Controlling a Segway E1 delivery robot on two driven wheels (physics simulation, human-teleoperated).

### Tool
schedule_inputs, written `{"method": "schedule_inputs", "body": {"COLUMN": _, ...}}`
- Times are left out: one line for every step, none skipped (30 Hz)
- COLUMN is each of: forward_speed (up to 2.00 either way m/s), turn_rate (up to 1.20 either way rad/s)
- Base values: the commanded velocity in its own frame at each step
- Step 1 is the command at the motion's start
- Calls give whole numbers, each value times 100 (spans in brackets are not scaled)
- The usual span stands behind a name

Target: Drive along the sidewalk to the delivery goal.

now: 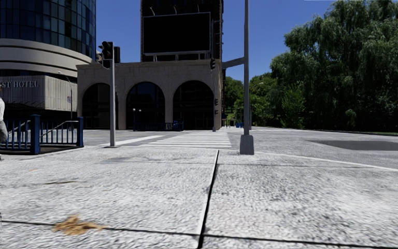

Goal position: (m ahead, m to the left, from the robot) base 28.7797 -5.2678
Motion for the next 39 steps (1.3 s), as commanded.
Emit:
{"method": "schedule_inputs", "body": {"forward_speed": 200, "turn_rate": 0}}
{"method": "schedule_inputs", "body": {"forward_speed": 200, "turn_rate": 0}}
{"method": "schedule_inputs", "body": {"forward_speed": 200, "turn_rate": 0}}
{"method": "schedule_inputs", "body": {"forward_speed": 200, "turn_rate": 0}}
{"method": "schedule_inputs", "body": {"forward_speed": 200, "turn_rate": 0}}
{"method": "schedule_inputs", "body": {"forward_speed": 200, "turn_rate": 0}}
{"method": "schedule_inputs", "body": {"forward_speed": 200, "turn_rate": 0}}
{"method": "schedule_inputs", "body": {"forward_speed": 200, "turn_rate": 0}}
{"method": "schedule_inputs", "body": {"forward_speed": 200, "turn_rate": 0}}
{"method": "schedule_inputs", "body": {"forward_speed": 200, "turn_rate": 0}}
{"method": "schedule_inputs", "body": {"forward_speed": 200, "turn_rate": 0}}
{"method": "schedule_inputs", "body": {"forward_speed": 200, "turn_rate": 0}}
{"method": "schedule_inputs", "body": {"forward_speed": 200, "turn_rate": 0}}
{"method": "schedule_inputs", "body": {"forward_speed": 200, "turn_rate": 0}}
{"method": "schedule_inputs", "body": {"forward_speed": 200, "turn_rate": 0}}
{"method": "schedule_inputs", "body": {"forward_speed": 200, "turn_rate": 0}}
{"method": "schedule_inputs", "body": {"forward_speed": 200, "turn_rate": 0}}
{"method": "schedule_inputs", "body": {"forward_speed": 200, "turn_rate": 0}}
{"method": "schedule_inputs", "body": {"forward_speed": 200, "turn_rate": 0}}
{"method": "schedule_inputs", "body": {"forward_speed": 200, "turn_rate": 0}}
{"method": "schedule_inputs", "body": {"forward_speed": 200, "turn_rate": 0}}
{"method": "schedule_inputs", "body": {"forward_speed": 200, "turn_rate": 0}}
{"method": "schedule_inputs", "body": {"forward_speed": 200, "turn_rate": 0}}
{"method": "schedule_inputs", "body": {"forward_speed": 200, "turn_rate": 0}}
{"method": "schedule_inputs", "body": {"forward_speed": 200, "turn_rate": 0}}
{"method": "schedule_inputs", "body": {"forward_speed": 200, "turn_rate": 0}}
{"method": "schedule_inputs", "body": {"forward_speed": 200, "turn_rate": 0}}
{"method": "schedule_inputs", "body": {"forward_speed": 200, "turn_rate": 0}}
{"method": "schedule_inputs", "body": {"forward_speed": 200, "turn_rate": 0}}
{"method": "schedule_inputs", "body": {"forward_speed": 200, "turn_rate": 0}}
{"method": "schedule_inputs", "body": {"forward_speed": 200, "turn_rate": 0}}
{"method": "schedule_inputs", "body": {"forward_speed": 200, "turn_rate": 0}}
{"method": "schedule_inputs", "body": {"forward_speed": 200, "turn_rate": 0}}
{"method": "schedule_inputs", "body": {"forward_speed": 200, "turn_rate": 0}}
{"method": "schedule_inputs", "body": {"forward_speed": 200, "turn_rate": 0}}
{"method": "schedule_inputs", "body": {"forward_speed": 200, "turn_rate": 0}}
{"method": "schedule_inputs", "body": {"forward_speed": 200, "turn_rate": 0}}
{"method": "schedule_inputs", "body": {"forward_speed": 200, "turn_rate": 0}}
{"method": "schedule_inputs", "body": {"forward_speed": 200, "turn_rate": 0}}
